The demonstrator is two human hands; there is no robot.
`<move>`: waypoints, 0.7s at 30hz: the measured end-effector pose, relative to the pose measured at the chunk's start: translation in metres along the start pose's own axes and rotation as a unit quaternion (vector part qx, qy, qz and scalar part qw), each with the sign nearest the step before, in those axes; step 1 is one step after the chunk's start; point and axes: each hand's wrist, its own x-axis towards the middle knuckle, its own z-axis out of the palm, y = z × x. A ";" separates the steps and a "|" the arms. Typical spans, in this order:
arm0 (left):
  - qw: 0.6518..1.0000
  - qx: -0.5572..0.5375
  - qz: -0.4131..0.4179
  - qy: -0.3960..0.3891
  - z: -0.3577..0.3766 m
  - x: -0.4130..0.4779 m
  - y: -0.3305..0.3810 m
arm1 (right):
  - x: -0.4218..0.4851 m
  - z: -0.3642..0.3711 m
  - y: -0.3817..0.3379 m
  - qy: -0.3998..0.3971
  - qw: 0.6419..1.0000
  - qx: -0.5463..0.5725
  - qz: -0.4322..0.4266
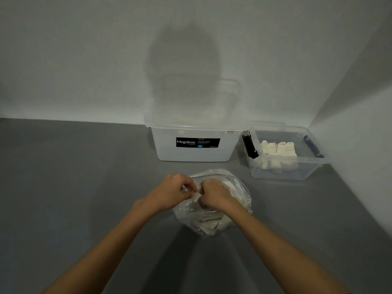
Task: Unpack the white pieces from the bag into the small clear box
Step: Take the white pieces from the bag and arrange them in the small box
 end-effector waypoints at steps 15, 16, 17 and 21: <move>0.989 -0.137 0.043 0.045 -0.019 0.016 0.028 | -0.040 -0.089 0.024 0.039 0.974 0.178 -0.135; 0.987 -0.151 0.037 0.044 -0.017 0.018 0.029 | -0.040 -0.091 0.027 0.035 0.966 0.219 -0.135; 0.984 -0.169 0.031 0.045 -0.016 0.020 0.030 | -0.040 -0.092 0.030 0.029 0.956 0.260 -0.132; 0.958 -0.279 0.005 0.064 -0.014 0.022 0.036 | -0.044 -0.098 0.041 0.001 0.910 0.399 -0.108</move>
